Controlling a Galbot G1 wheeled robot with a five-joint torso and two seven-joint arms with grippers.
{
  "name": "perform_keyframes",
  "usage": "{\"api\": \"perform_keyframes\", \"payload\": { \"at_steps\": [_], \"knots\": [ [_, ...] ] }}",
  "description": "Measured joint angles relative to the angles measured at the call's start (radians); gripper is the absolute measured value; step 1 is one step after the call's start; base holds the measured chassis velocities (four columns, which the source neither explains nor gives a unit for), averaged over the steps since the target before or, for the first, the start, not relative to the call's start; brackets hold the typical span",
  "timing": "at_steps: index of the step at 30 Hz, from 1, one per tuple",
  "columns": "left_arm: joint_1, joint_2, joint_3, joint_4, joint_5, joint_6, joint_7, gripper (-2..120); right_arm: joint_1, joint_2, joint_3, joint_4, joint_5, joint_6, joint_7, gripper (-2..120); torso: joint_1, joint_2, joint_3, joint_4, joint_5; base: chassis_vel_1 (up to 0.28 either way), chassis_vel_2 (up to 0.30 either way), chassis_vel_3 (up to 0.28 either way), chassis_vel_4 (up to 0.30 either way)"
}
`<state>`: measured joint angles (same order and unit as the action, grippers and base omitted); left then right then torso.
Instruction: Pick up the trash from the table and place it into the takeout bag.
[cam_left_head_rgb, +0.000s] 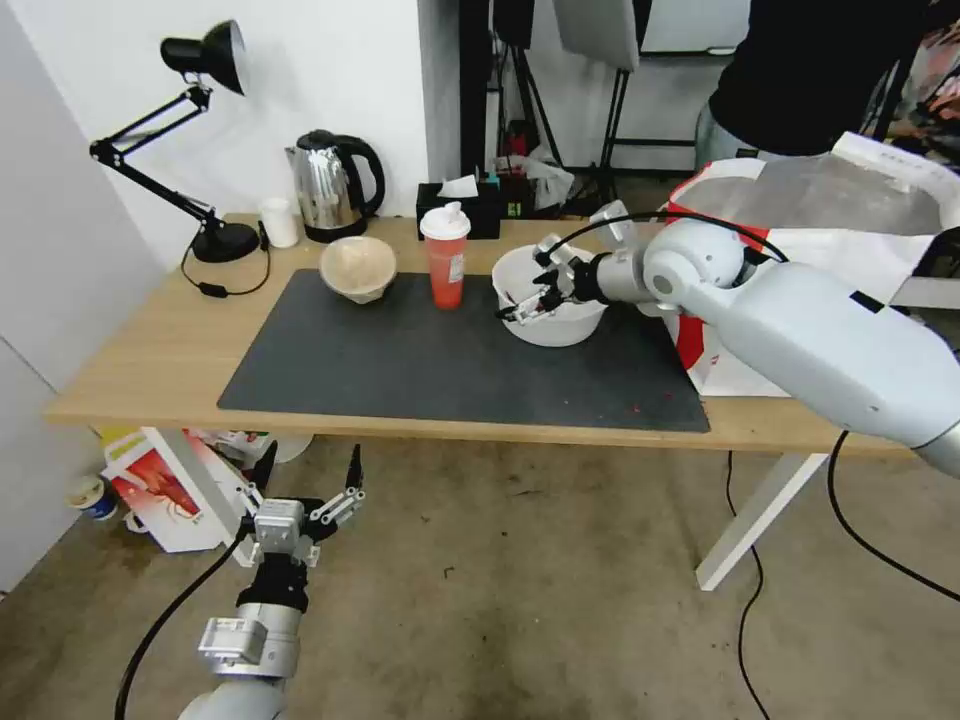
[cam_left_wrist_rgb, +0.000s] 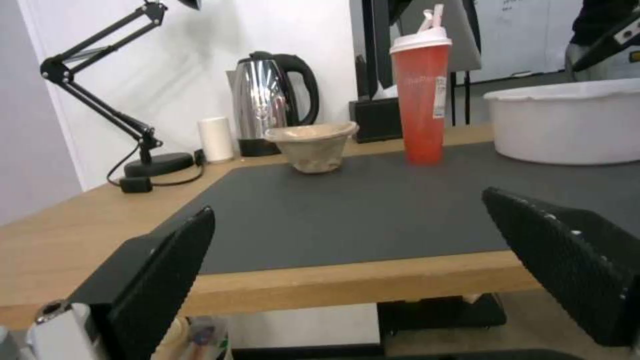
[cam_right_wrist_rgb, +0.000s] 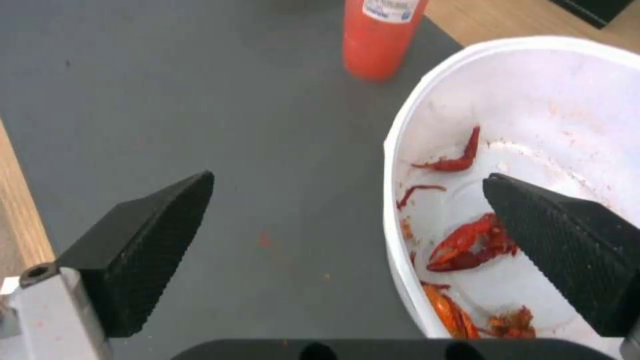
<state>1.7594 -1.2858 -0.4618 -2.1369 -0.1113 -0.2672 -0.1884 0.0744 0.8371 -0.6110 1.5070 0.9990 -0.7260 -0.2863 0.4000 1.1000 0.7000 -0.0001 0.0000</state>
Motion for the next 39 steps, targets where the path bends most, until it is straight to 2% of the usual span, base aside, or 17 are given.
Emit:
{"api": "perform_keyframes", "payload": {
  "at_steps": [27,39],
  "knots": [
    [-0.003,-0.007,0.006,-0.001,0.005,-0.002,-0.001,100,-0.012,0.073,-0.008,-0.119,-0.026,0.000,0.006,100,0.000,0.000,0.000,0.0001,-0.0001,0.000,0.000,0.000,0.000],
    [-0.008,-0.006,0.007,0.003,0.005,-0.003,-0.001,100,-0.018,0.080,-0.006,-0.145,-0.042,0.000,-0.002,100,0.000,0.000,0.000,0.0001,-0.0001,0.000,0.000,0.000,0.000]
  ]
}}
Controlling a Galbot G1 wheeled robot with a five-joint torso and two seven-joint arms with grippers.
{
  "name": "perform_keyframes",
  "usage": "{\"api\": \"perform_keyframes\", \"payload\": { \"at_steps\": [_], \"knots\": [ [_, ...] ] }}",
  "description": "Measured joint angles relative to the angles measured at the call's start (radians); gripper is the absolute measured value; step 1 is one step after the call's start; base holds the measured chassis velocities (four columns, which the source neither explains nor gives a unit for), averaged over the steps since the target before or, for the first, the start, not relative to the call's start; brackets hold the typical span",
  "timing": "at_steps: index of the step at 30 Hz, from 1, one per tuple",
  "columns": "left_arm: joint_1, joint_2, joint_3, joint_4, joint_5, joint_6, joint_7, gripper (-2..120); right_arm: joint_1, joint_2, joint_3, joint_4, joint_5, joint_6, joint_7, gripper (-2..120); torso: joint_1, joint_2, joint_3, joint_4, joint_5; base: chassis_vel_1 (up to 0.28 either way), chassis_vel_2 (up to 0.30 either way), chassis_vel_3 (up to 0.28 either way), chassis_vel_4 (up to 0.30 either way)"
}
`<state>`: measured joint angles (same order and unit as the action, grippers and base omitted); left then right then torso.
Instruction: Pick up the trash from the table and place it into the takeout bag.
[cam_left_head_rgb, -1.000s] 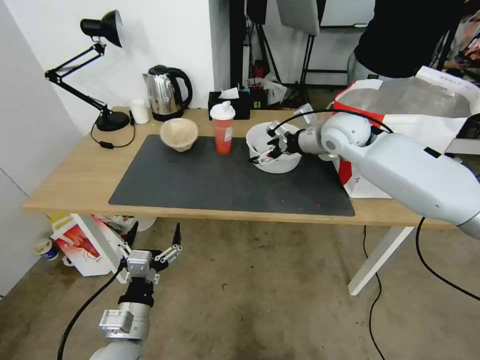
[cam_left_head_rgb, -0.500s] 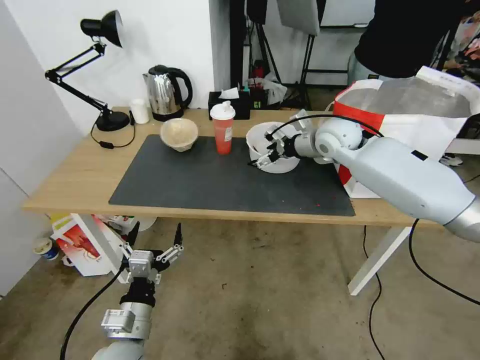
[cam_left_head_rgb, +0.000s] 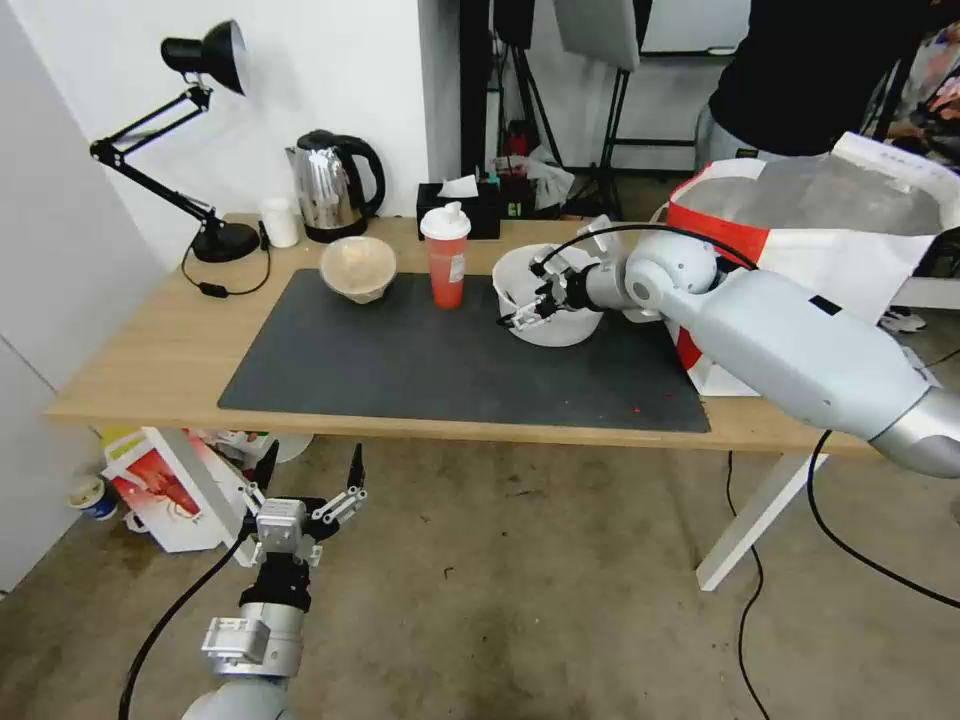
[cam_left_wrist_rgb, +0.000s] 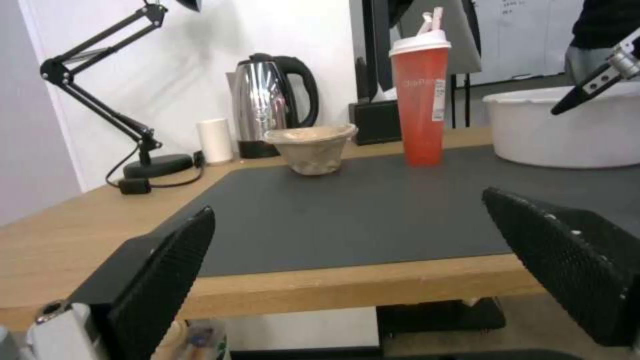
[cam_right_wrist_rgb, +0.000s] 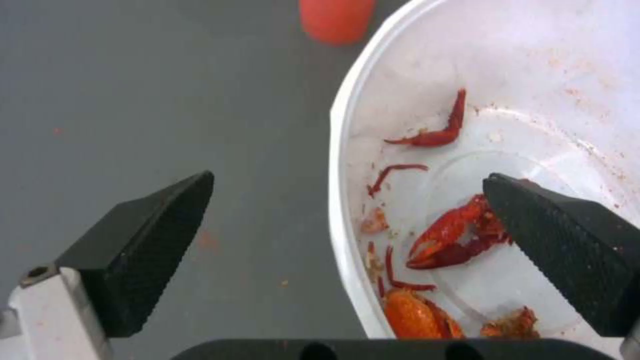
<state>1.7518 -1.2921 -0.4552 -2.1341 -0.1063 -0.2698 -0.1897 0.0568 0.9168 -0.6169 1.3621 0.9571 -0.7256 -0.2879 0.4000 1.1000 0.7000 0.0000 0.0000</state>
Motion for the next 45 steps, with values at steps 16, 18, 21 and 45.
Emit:
{"api": "perform_keyframes", "payload": {
  "at_steps": [16,18,21,45],
  "knots": [
    [-0.003,0.001,-0.001,0.000,-0.002,-0.001,-0.002,100,-0.017,0.012,0.015,-0.042,-0.011,0.001,-0.015,100,0.000,0.000,0.000,0.0000,0.0000,0.000,0.000,0.000,0.000],
    [-0.003,0.001,-0.002,0.000,-0.002,-0.001,-0.002,100,-0.019,0.013,0.016,-0.047,-0.016,0.001,-0.019,100,0.000,0.000,0.000,0.0000,0.0001,0.000,0.000,0.000,0.000],
    [-0.002,0.002,-0.003,0.000,-0.002,-0.001,-0.003,100,-0.019,0.013,0.019,-0.056,-0.022,0.001,-0.023,100,0.000,0.000,0.000,0.0001,0.0000,0.000,0.000,0.000,0.000],
    [-0.003,0.005,-0.004,-0.001,-0.008,-0.001,-0.004,100,-0.036,0.018,0.026,-0.096,-0.078,0.001,-0.056,100,0.000,0.000,0.000,0.0000,0.0000,0.000,0.000,0.000,0.000]
  ]
}}
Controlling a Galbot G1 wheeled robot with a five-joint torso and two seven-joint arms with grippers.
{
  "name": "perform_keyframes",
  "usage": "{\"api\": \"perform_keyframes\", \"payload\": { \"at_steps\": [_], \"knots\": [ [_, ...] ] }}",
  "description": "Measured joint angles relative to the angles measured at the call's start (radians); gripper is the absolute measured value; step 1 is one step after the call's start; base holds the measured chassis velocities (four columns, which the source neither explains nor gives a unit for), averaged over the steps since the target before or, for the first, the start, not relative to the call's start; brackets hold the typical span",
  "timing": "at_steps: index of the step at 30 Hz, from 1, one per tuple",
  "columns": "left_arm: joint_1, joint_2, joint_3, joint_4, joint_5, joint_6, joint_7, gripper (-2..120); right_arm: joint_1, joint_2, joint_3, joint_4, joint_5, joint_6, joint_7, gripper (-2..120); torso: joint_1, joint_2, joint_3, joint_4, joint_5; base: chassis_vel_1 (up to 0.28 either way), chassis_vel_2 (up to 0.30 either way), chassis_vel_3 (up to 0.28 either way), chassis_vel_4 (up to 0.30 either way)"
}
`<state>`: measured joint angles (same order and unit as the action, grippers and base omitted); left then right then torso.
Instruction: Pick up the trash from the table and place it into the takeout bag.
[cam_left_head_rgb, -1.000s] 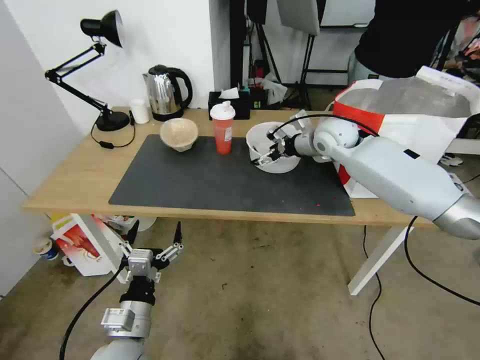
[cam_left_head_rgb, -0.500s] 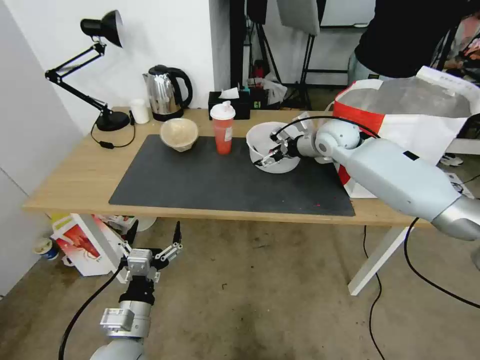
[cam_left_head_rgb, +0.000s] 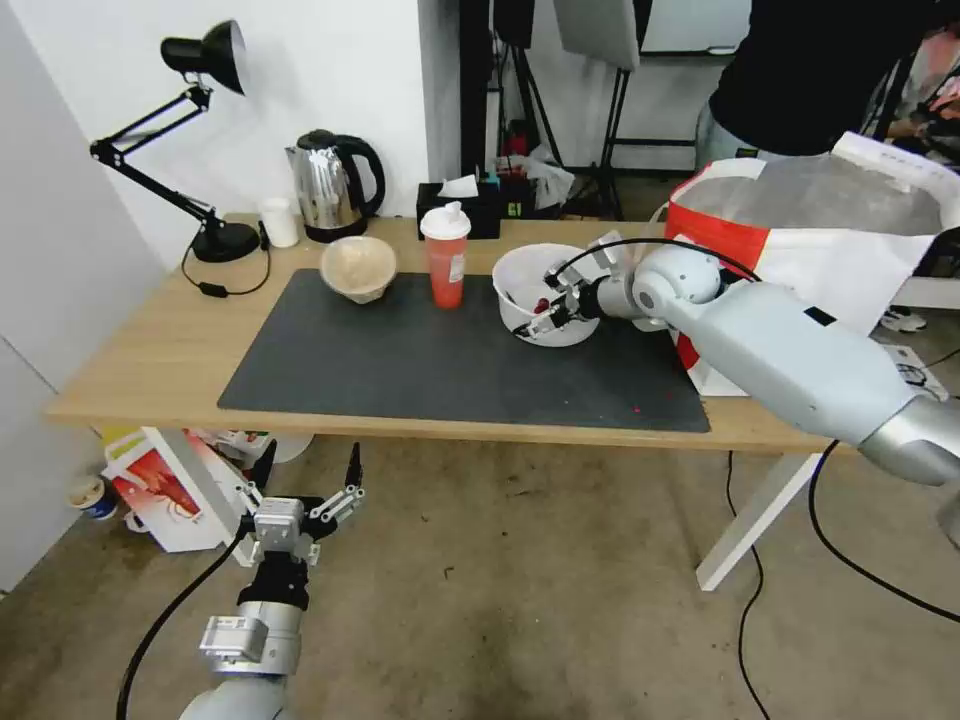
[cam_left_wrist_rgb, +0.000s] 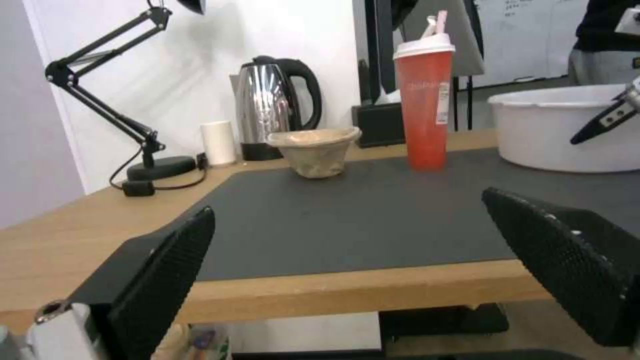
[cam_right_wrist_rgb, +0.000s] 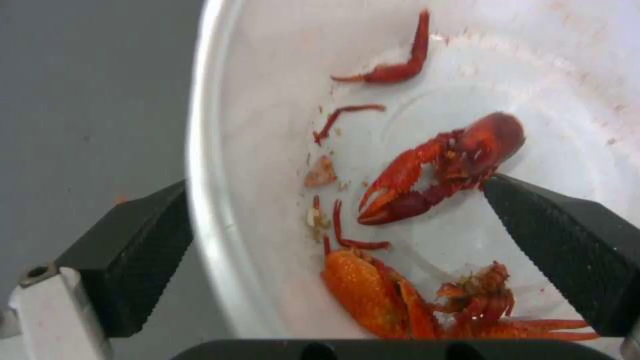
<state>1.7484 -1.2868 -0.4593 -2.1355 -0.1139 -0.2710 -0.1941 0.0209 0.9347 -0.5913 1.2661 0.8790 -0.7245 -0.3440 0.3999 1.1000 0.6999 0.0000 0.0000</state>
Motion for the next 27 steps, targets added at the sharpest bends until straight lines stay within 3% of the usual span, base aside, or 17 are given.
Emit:
{"api": "perform_keyframes", "payload": {
  "at_steps": [16,25,27],
  "knots": [
    [-0.002,0.000,0.000,-0.001,-0.002,0.000,-0.003,100,0.003,0.011,-0.015,-0.019,-0.022,0.000,-0.004,100,0.000,0.000,0.000,0.0001,0.0001,0.000,0.000,0.000,0.000],
    [-0.006,0.000,0.002,0.001,-0.004,0.000,-0.004,100,0.007,0.013,-0.015,-0.022,-0.015,0.000,0.009,78,0.000,0.000,0.000,0.0000,0.0000,0.000,0.000,0.000,0.000],
    [-0.008,-0.001,0.005,0.002,-0.007,0.000,-0.005,100,0.010,0.012,-0.014,-0.022,-0.006,0.000,0.020,68,0.000,0.000,0.000,0.0001,0.0001,0.000,0.000,0.000,0.000]
  ]
}}
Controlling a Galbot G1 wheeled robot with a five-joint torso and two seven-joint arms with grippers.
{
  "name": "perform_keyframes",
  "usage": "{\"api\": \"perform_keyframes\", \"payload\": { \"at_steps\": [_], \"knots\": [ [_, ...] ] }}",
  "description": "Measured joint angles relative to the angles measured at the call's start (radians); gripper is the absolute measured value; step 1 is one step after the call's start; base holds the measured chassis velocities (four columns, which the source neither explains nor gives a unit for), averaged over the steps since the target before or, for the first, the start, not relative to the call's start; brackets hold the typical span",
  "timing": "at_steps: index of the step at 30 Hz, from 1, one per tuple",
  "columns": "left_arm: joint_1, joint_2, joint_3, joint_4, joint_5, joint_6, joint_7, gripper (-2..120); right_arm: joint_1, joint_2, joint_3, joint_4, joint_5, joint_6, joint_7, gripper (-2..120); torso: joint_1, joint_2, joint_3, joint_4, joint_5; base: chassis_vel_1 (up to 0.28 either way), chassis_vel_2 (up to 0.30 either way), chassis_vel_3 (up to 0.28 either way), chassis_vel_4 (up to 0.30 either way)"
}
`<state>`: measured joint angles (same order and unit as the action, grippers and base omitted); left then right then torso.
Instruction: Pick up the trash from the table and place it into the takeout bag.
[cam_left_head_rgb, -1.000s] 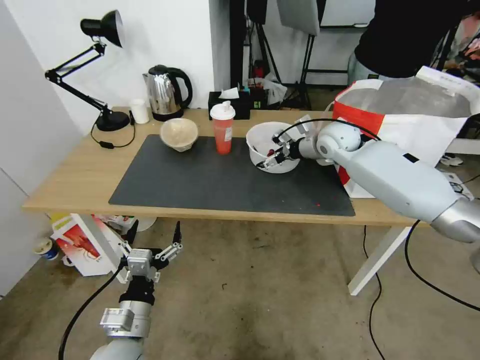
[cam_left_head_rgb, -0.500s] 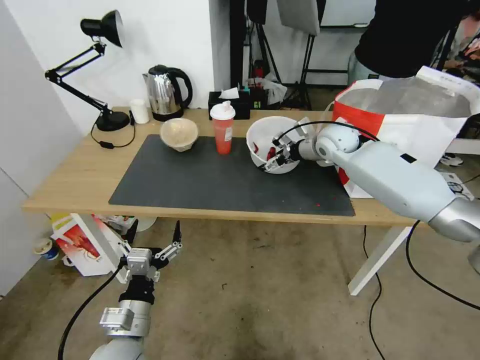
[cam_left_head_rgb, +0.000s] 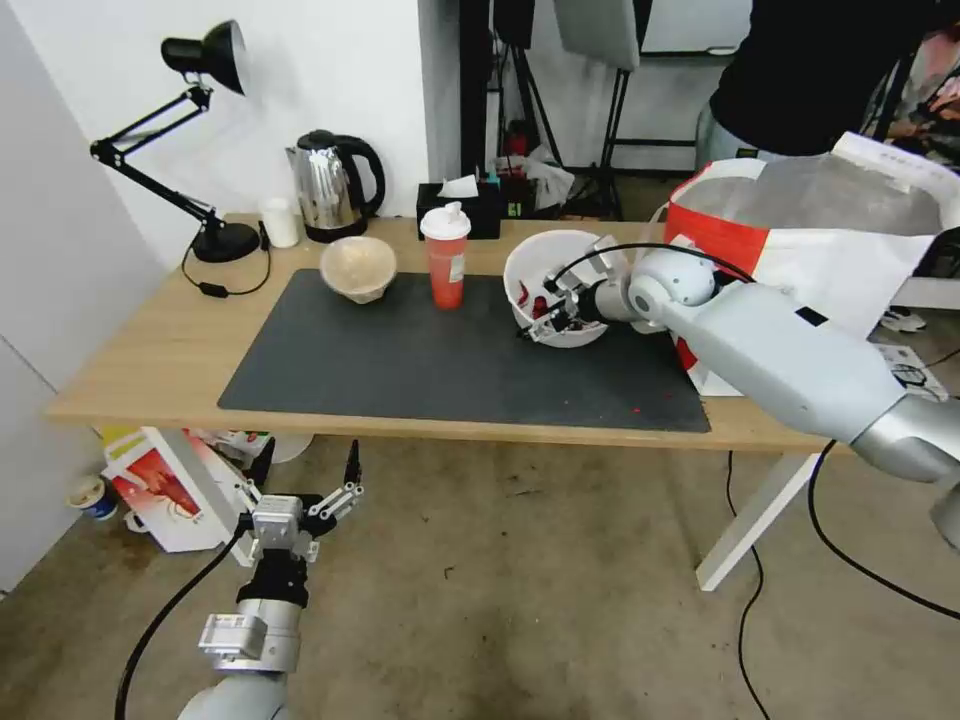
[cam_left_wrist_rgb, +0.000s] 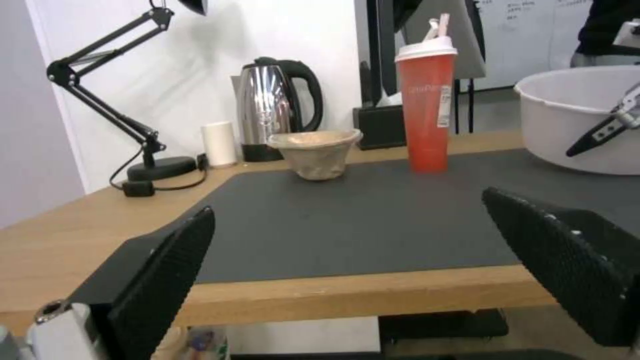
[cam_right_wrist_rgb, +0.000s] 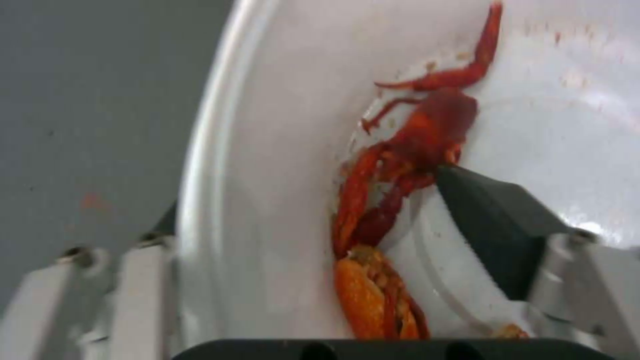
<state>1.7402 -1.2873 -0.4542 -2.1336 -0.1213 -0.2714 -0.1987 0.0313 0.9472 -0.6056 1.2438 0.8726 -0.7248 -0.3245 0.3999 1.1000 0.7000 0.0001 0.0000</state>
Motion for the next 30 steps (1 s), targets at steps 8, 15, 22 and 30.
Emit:
{"api": "perform_keyframes", "payload": {
  "at_steps": [8,15,22,30],
  "knots": [
    [0.001,0.002,-0.002,-0.007,-0.011,0.000,-0.002,100,0.019,-0.007,-0.005,0.007,0.033,0.000,0.033,37,0.000,0.000,0.000,-0.0001,0.0000,0.000,0.000,0.000,0.000],
    [0.003,-0.002,-0.001,-0.014,-0.012,0.000,-0.003,100,0.039,-0.012,-0.015,0.022,0.059,0.000,0.052,12,0.000,0.000,0.000,0.0000,-0.0001,0.000,0.000,0.000,0.000],
    [0.004,-0.003,-0.002,-0.021,-0.012,0.000,-0.003,100,0.045,-0.022,-0.018,0.034,0.068,0.001,0.065,0,0.000,0.000,0.000,-0.0001,0.0000,0.000,0.000,0.000,0.000],
    [0.004,-0.002,-0.006,-0.029,-0.013,-0.001,-0.004,100,0.047,-0.036,-0.014,0.046,0.084,0.001,0.079,0,0.000,0.000,0.000,-0.0001,0.0001,0.000,0.000,0.000,0.000]
  ]
}}
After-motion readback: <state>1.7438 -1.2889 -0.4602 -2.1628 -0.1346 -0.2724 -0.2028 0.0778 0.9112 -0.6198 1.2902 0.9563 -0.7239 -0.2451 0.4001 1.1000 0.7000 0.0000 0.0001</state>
